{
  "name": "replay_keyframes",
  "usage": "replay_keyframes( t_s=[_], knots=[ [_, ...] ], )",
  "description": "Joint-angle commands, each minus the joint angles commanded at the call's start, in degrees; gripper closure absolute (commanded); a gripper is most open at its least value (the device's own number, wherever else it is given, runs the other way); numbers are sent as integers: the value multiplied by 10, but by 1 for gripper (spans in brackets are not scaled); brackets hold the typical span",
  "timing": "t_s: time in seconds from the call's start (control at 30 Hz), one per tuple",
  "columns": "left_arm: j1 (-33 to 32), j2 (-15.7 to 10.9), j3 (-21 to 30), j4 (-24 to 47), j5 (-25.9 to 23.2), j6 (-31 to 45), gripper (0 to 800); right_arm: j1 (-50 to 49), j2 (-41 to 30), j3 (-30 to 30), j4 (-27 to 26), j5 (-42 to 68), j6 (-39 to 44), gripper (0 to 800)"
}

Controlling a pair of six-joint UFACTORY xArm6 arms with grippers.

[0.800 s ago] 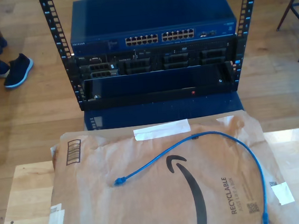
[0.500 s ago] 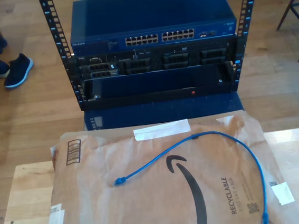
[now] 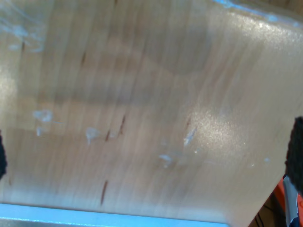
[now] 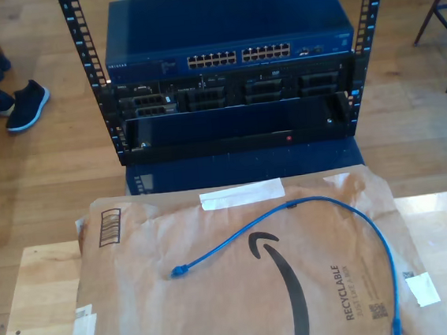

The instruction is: Grab the cable and plug it in

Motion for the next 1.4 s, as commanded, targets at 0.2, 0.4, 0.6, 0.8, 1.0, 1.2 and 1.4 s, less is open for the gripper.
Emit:
replay_keyframes(
  t_s=[0.2,0.4,0.6,0.8,1.0,1.2,1.4],
  knots=[
    [0,0,0,0,0,0,0,1,0,0,0,0,0,2],
    [0,0,0,0,0,0,0,1,0,0,0,0,0,2],
    [0,0,0,0,0,0,0,0,0,0,0,0,0,2],
    [0,0,0,0,0,0,0,0,0,0,0,0,0,1],
    [0,0,0,1,0,1,0,0,0,0,0,0,0,2],
    [-1,0,0,1,0,0,0,0,1,-1,51,1,-2,3],
    [0,-7,-49,2,84,-3,0,0,-42,-49,63,76,-1,3]
  ],
)
